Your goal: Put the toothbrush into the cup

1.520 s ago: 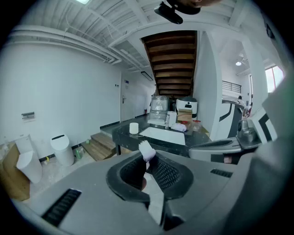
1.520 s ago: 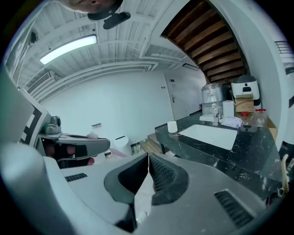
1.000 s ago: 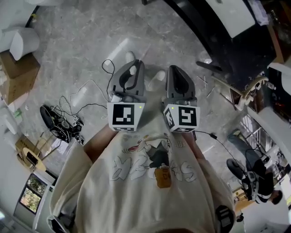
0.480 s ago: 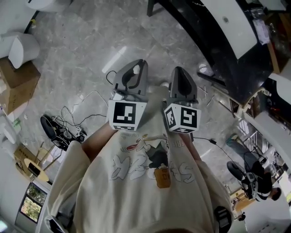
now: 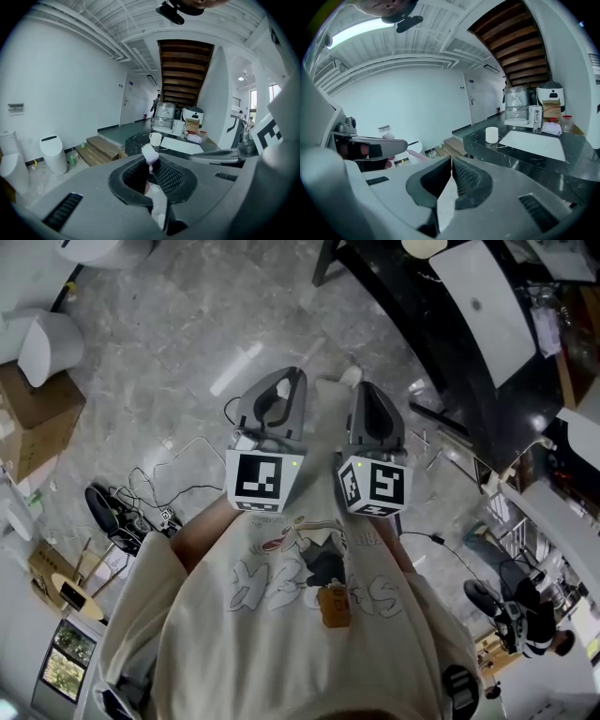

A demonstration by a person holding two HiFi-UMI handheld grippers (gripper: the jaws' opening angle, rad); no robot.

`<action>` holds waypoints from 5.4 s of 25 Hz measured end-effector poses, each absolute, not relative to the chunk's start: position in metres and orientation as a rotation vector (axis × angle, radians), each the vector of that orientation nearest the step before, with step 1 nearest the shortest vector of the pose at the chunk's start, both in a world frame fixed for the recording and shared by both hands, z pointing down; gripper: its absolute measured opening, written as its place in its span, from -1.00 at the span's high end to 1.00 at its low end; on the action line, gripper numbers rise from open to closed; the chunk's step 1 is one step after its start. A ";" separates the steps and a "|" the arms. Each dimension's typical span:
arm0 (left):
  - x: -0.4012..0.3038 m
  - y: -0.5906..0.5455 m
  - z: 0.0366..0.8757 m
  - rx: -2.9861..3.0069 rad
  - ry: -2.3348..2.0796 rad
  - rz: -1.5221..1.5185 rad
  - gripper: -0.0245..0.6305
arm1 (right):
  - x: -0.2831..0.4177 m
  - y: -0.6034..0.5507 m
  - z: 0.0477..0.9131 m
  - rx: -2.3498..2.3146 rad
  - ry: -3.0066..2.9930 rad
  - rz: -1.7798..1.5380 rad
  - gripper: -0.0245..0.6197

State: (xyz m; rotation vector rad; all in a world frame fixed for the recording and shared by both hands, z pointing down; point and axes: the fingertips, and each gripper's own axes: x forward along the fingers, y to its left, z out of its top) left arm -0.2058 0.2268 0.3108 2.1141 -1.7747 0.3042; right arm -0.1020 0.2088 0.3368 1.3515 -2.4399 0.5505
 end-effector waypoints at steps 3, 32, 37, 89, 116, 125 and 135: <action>-0.199 0.203 0.315 2.120 -1.754 0.325 0.83 | -0.096 0.185 0.339 1.362 -2.439 0.563 0.85; -0.085 -0.018 0.309 1.959 -1.993 0.449 0.83 | 0.021 -0.064 0.343 1.179 -2.572 0.699 0.85; -0.082 -0.028 0.314 1.975 -1.951 0.462 0.83 | 0.020 -0.068 0.352 1.181 -2.544 0.724 0.85; -0.079 -0.206 0.381 2.344 -1.290 0.575 0.83 | -0.008 -0.180 0.385 1.674 -2.134 0.828 0.85; -0.063 -0.196 0.394 2.344 -1.318 0.562 0.42 | 0.003 -0.172 0.377 1.629 -2.192 0.784 0.85; -0.067 -0.186 0.379 2.310 -1.423 0.540 0.37 | 0.006 -0.170 0.364 1.566 -2.269 0.746 0.85; -0.067 -0.162 0.350 2.284 -1.633 0.497 0.37 | 0.020 -0.148 0.348 1.502 -2.367 0.701 0.85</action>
